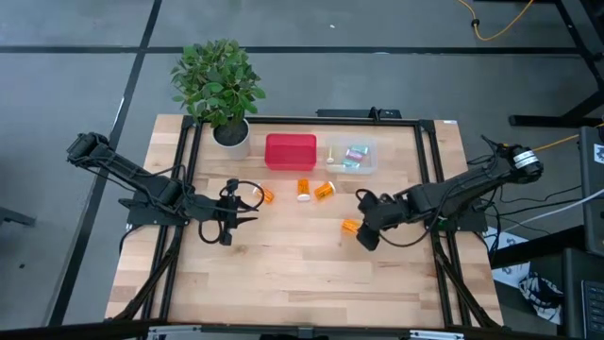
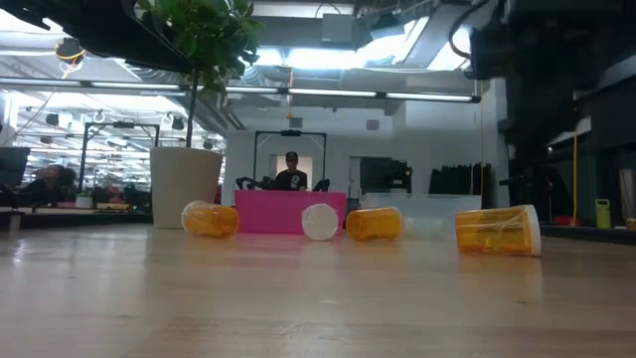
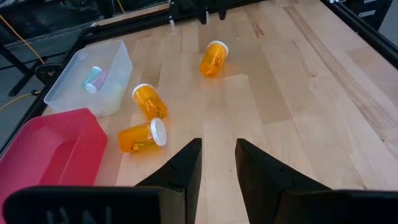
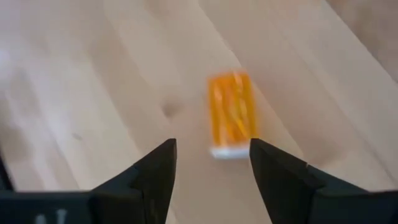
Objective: Pick and place medicine bottles into bin by pill shape (circle, oval)
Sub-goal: Put the orange capsule bottle into the red bin
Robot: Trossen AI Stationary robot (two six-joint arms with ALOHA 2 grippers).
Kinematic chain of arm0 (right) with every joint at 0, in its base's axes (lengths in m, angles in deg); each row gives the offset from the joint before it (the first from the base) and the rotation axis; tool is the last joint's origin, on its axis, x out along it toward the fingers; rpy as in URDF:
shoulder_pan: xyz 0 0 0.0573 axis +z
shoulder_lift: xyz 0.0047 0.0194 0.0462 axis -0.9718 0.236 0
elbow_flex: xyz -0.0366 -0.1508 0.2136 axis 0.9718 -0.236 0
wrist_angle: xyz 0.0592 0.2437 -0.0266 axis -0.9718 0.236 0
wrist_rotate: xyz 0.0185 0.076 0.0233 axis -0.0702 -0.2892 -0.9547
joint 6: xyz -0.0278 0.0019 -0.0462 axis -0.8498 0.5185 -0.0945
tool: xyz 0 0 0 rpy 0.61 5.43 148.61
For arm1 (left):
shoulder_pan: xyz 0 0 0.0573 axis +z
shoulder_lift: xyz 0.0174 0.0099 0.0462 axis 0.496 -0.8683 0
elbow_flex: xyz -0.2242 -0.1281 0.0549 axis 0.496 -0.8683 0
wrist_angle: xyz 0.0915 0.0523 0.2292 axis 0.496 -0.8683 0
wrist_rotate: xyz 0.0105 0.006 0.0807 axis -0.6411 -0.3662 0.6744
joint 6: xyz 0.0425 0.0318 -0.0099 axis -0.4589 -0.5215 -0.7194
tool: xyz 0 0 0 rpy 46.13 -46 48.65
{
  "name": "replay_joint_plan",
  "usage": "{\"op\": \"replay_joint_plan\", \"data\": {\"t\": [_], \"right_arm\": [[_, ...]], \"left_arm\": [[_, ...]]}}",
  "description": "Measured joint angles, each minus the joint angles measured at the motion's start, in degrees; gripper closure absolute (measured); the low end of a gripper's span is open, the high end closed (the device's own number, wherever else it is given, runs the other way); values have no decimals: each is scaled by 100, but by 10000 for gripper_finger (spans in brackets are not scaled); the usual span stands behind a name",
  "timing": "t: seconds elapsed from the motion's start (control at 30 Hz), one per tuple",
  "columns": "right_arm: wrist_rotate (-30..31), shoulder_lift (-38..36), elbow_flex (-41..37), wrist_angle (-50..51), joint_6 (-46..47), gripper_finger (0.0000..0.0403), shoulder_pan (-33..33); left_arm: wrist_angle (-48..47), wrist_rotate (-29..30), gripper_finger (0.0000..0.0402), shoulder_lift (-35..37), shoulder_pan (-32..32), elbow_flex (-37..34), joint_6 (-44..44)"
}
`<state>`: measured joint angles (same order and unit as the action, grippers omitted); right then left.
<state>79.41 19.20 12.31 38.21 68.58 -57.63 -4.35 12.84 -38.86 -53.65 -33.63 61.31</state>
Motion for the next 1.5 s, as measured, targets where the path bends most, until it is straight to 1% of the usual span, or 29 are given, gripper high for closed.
{"op": "replay_joint_plan", "data": {"t": [0.27,0.4,0.53,0.67,0.8,0.97,1.37,1.5], "right_arm": [[69,6,-2,-1011,-802,196,-2],[387,126,-2,-1258,-806,196,-2],[405,370,-2,-1489,-832,196,-2],[402,564,-2,-1274,-652,196,-9],[446,597,-2,-933,-498,196,-81],[554,641,-2,-855,-546,196,-203],[404,1409,-2,-798,-1393,196,-205],[393,1592,-2,-783,-1421,196,-205]], "left_arm": [[1,1,310,0,0,0,-1],[1,1,310,0,0,0,-1],[1,1,310,0,1,0,-1],[0,4,310,0,-1,0,-1],[1,4,310,0,-1,0,-1],[1,4,310,0,-1,2,-1],[1,6,310,0,1,0,-1],[1,6,310,0,0,0,-1]]}}
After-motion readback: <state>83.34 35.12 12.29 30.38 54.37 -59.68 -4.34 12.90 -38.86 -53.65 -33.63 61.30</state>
